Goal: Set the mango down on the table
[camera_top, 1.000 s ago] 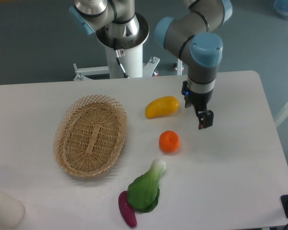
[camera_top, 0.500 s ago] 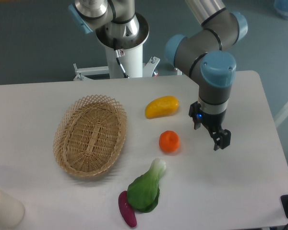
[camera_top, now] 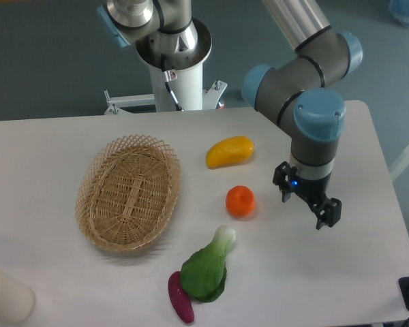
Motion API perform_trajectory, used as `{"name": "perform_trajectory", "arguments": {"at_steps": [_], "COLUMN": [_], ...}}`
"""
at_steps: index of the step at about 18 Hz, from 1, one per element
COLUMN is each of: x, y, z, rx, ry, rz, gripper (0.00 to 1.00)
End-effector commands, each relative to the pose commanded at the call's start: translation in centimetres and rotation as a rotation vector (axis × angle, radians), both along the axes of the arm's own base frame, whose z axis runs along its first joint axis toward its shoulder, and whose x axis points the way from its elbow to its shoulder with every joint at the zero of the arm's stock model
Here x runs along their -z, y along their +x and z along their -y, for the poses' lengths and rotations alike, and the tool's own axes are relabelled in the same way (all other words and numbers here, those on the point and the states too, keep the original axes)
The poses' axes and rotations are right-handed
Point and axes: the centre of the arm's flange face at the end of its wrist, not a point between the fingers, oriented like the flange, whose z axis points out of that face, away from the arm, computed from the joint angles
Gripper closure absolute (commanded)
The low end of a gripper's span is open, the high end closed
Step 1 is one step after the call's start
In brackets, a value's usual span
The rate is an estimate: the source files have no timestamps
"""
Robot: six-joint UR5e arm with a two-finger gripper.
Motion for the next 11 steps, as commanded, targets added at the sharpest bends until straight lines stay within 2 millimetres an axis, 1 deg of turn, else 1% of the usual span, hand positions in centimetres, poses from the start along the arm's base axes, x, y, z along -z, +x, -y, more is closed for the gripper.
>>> {"name": "perform_trajectory", "arguments": {"at_steps": [1, 3, 11], "x": [0.41, 0.59, 0.53], "y": [0.28, 0.76, 1.18], "z": [-0.08, -0.24, 0.01], "rx": [0.001, 0.007, 0.009], "ry": [-0.012, -0.017, -0.032], "rz": [0.003, 0.007, 0.033], "gripper": [0.00, 0.00, 0.00]}}
